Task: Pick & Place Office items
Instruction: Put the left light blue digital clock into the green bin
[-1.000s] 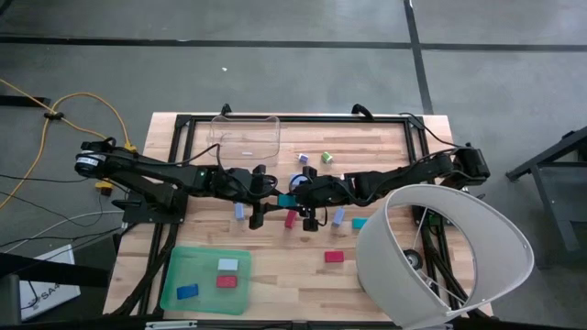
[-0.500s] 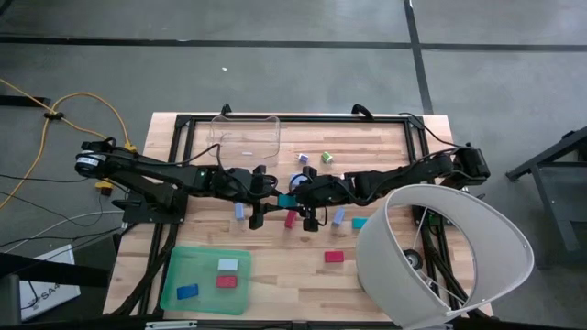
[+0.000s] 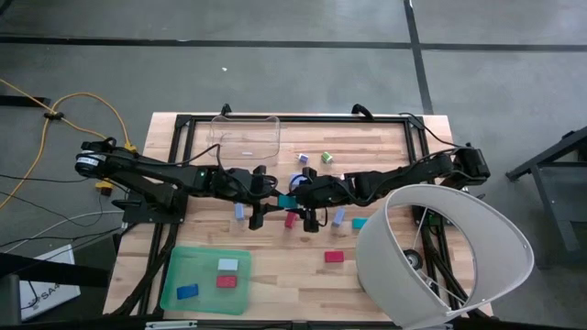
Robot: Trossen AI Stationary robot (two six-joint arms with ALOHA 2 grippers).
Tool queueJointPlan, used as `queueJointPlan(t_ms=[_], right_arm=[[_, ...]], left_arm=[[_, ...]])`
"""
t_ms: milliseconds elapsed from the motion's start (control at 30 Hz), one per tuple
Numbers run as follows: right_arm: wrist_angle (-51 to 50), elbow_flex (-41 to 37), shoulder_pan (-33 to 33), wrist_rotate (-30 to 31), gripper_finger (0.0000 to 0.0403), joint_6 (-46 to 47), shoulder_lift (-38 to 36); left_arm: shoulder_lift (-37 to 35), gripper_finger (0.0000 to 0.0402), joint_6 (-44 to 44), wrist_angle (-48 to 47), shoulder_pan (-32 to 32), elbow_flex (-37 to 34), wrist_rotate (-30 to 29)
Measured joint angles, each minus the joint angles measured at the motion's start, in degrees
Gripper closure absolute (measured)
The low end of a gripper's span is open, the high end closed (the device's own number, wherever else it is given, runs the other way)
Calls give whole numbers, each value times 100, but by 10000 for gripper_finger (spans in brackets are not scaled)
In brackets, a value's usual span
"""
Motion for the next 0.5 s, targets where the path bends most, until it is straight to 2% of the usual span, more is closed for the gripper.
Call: queueJointPlan(t_ms=[500], right_arm=[[-335,2,0,-7,205,4,1]], left_arm=[[-2,245,-28,0,-144,0,-28]])
